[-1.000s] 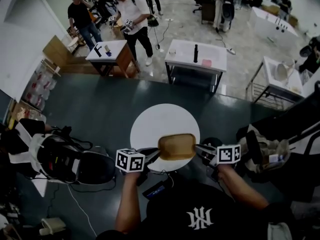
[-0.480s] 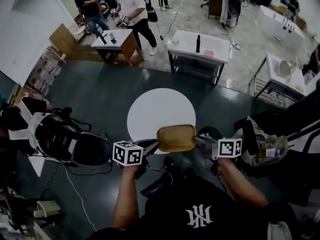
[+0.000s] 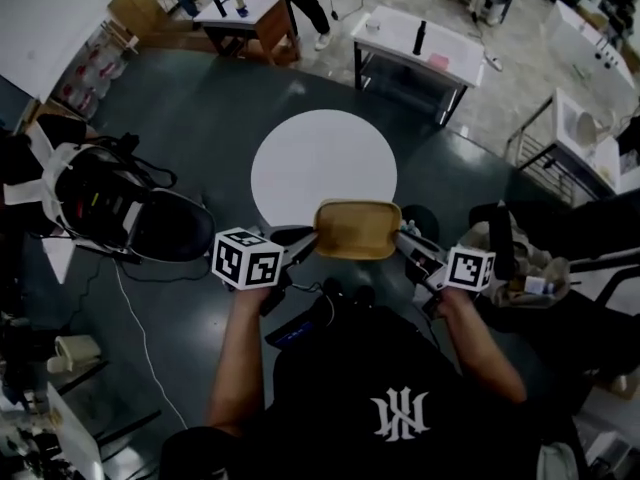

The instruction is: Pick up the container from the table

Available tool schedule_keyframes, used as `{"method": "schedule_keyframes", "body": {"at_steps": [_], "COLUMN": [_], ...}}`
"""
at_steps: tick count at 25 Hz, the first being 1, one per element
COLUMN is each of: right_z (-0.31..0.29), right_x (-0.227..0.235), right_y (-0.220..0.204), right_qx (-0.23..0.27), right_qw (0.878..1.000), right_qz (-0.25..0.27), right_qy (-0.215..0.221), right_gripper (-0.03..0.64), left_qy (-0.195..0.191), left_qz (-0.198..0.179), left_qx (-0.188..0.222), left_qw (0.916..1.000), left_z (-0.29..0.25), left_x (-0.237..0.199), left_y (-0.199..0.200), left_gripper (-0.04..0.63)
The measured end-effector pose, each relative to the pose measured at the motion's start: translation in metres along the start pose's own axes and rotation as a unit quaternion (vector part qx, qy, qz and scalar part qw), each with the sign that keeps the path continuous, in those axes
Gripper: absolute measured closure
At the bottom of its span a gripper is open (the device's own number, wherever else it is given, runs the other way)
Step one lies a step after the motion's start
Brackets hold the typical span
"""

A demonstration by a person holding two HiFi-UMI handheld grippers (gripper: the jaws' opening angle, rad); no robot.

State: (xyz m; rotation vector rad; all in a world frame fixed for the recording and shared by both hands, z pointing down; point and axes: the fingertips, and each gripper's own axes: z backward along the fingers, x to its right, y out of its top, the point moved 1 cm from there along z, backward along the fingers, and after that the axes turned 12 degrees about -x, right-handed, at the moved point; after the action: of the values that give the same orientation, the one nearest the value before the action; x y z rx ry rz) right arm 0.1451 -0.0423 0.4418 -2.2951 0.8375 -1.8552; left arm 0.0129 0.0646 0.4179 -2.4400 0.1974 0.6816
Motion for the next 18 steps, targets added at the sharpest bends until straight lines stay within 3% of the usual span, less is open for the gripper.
{"method": "schedule_keyframes", "body": {"at_steps": [18], "right_z": [-0.016], "right_x": [0.002], "right_y": [-0.038], "right_qx": [-0.03], "right_qw": [0.998], "right_qz": [-0.025], "right_qy": [0.049], "right_gripper": [0.546], "left_qy": [0.027], "left_qz": [0.031], "left_qx": [0.0], "left_qw": [0.9992], "left_z": [0.016], "left_x": [0.001], "left_y": [-0.035], "left_gripper": [0.568]}}
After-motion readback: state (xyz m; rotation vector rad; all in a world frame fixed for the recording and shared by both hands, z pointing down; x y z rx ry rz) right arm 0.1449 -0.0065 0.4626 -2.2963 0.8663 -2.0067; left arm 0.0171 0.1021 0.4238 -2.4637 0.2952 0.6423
